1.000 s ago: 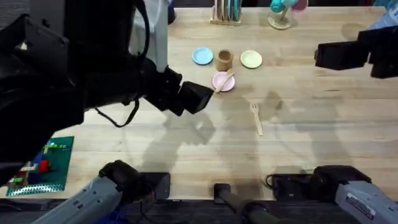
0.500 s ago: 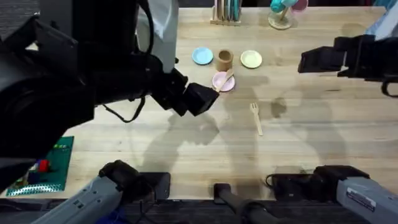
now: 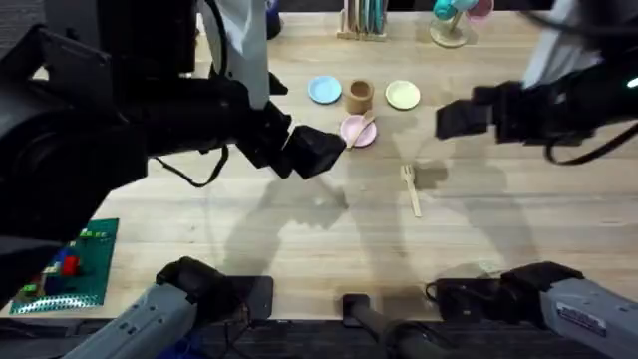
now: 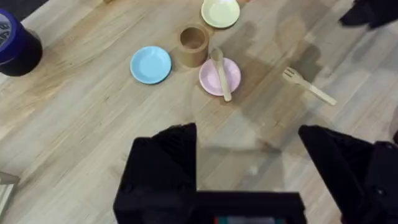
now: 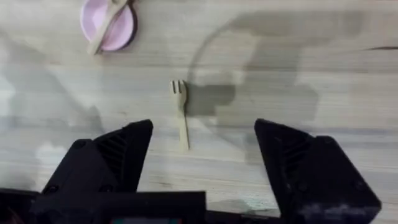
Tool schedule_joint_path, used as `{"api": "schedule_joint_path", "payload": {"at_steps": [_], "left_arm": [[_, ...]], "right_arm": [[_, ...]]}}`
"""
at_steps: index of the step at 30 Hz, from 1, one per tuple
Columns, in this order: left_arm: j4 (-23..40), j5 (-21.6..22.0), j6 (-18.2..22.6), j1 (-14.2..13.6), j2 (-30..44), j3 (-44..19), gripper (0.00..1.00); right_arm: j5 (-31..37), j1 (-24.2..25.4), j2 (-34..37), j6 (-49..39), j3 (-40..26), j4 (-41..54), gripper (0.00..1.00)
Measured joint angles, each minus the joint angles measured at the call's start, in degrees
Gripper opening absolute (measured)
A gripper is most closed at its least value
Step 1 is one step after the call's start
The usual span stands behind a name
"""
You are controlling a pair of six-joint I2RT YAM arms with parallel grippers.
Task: Pick up a utensil and set it on the pink plate, then put the other utensil in the container.
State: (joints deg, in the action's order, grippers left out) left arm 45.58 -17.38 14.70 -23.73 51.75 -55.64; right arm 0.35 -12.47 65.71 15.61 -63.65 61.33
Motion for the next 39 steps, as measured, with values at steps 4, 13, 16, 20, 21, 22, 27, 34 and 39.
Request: {"api": "schedule_joint_path", "payload": {"at_steps": [4, 13, 16, 20, 21, 22, 27, 34, 39], "left_arm": [[0.0, -0.4, 0.5, 0.0, 0.0, 0.0, 0.993], [0.0, -0.9, 1.0, 0.0, 0.0, 0.0, 0.994], [0.1, -0.9, 1.1, 0.0, 0.0, 0.0, 0.993], [0.5, -0.9, 1.2, 0.0, 0.0, 0.0, 0.993], [0.5, -0.9, 1.2, 0.0, 0.0, 0.0, 0.993], [0.5, -0.9, 1.2, 0.0, 0.0, 0.0, 0.993], [0.5, -0.9, 1.2, 0.0, 0.0, 0.0, 0.993], [0.5, -0.9, 1.2, 0.0, 0.0, 0.0, 0.994], [0.5, -0.9, 1.2, 0.0, 0.0, 0.0, 0.994]], "right_arm": [[0.5, -4.1, 0.1, 1.8, 4.7, -4.0, 0.997], [1.0, -11.3, 3.1, 4.2, 10.0, -7.8, 0.998], [1.0, -12.2, 6.0, 4.8, 10.1, -9.5, 0.998], [1.0, -13.7, 10.8, 5.3, 10.1, -11.0, 0.998], [1.0, -14.1, 12.1, 5.5, 10.1, -10.9, 0.996], [1.0, -14.6, 13.3, 5.6, 10.1, -10.8, 0.997], [1.0, -16.3, 17.5, 6.2, 10.3, -11.7, 0.993], [0.9, -16.4, 18.3, 7.4, 13.3, -15.0, 0.997], [0.9, -16.4, 18.3, 7.8, 14.9, -15.9, 0.998]]}}
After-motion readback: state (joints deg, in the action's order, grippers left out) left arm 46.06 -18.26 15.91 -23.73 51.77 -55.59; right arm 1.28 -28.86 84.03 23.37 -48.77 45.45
